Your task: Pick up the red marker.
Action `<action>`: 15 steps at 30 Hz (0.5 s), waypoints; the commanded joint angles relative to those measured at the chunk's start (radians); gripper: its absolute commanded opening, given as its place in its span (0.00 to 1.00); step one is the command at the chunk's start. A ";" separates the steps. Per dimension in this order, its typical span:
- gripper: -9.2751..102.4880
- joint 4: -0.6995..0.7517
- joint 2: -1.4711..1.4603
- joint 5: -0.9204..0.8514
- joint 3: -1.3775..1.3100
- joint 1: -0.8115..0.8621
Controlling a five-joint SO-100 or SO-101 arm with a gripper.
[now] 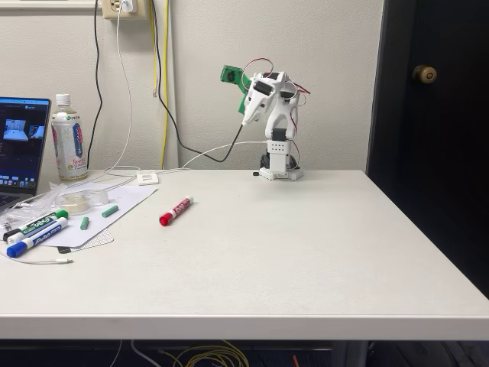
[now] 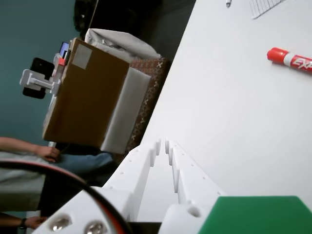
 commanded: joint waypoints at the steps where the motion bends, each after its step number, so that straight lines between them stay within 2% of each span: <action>1: 0.09 0.002 -0.066 -0.110 -0.117 0.049; 15: 0.09 0.114 -0.390 -0.617 -0.437 0.213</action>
